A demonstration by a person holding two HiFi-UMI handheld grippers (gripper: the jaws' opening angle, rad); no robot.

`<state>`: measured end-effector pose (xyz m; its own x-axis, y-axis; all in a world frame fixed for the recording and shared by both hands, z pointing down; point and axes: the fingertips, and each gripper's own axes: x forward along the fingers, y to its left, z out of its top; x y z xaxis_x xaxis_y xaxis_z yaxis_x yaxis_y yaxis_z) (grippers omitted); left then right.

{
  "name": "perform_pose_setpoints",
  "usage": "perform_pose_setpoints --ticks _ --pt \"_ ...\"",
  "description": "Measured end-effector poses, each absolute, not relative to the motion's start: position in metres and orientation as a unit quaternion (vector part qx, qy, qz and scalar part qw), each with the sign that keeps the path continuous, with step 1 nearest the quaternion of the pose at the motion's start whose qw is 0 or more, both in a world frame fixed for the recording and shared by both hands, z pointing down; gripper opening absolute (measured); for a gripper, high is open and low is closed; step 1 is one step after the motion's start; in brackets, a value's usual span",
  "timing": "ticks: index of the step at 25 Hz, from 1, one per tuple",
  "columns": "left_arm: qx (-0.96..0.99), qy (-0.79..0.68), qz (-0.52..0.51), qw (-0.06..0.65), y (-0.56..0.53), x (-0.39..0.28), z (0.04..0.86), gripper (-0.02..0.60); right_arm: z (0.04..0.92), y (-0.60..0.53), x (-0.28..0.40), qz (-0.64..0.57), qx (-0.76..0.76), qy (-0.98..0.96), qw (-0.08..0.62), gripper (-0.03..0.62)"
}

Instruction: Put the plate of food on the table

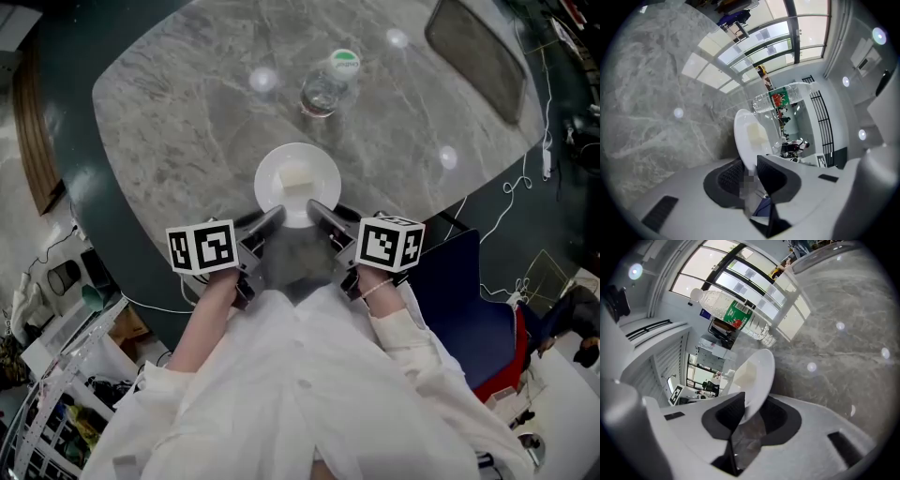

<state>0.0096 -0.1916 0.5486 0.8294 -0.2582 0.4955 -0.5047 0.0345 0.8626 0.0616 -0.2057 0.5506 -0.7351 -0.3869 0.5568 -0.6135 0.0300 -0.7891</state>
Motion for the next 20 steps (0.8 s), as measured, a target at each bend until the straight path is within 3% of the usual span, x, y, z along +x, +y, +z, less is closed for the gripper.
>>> perform_pose_setpoints --ticks 20 --pt "0.677 -0.287 0.136 0.663 -0.2 0.011 0.566 0.098 0.565 -0.216 0.065 0.568 0.361 -0.723 0.156 0.081"
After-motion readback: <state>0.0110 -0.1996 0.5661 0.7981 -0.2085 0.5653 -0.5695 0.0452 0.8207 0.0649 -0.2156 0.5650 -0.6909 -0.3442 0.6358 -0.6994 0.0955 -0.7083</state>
